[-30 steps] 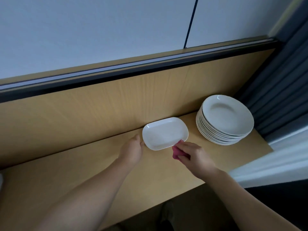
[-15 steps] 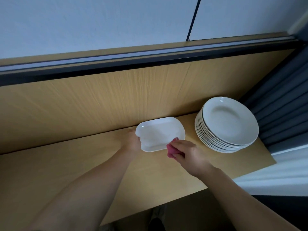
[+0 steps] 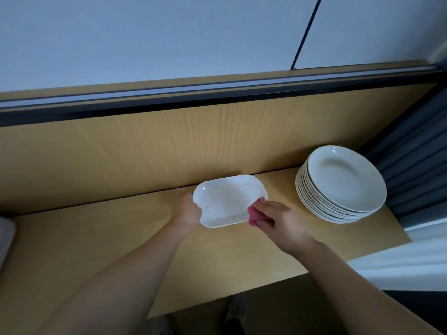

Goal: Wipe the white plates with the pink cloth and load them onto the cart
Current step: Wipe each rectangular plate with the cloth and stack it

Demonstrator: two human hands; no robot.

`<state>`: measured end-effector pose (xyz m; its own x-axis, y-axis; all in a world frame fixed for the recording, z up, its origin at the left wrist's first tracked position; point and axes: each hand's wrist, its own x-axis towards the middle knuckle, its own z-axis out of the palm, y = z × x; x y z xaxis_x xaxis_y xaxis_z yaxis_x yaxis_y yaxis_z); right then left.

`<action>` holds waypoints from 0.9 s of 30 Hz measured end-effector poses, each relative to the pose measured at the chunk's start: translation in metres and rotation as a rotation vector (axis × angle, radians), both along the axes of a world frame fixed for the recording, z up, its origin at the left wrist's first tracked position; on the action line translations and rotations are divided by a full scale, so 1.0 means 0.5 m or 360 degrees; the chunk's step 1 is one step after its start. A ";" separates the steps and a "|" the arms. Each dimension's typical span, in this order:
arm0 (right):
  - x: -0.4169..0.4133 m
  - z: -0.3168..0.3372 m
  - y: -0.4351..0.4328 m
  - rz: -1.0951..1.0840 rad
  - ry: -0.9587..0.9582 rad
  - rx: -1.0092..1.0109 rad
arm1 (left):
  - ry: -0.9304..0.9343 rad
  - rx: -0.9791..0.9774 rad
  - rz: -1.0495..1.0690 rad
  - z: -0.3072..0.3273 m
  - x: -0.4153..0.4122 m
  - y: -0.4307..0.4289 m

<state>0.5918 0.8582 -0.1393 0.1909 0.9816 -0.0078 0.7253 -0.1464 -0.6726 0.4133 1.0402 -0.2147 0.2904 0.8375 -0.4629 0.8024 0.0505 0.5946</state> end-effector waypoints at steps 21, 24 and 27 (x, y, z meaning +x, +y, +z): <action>-0.349 -0.063 0.145 0.0322 -0.0099 -0.0055 | 0.0048 -0.0048 0.0270 -0.019 -0.406 -0.033; -0.357 -0.085 0.173 0.0343 -0.0176 0.0019 | 0.0035 -0.0102 0.0263 -0.022 -0.420 -0.036; -0.364 -0.120 0.201 0.0411 -0.0444 0.0004 | 0.0124 -0.0022 0.0063 -0.017 -0.427 -0.035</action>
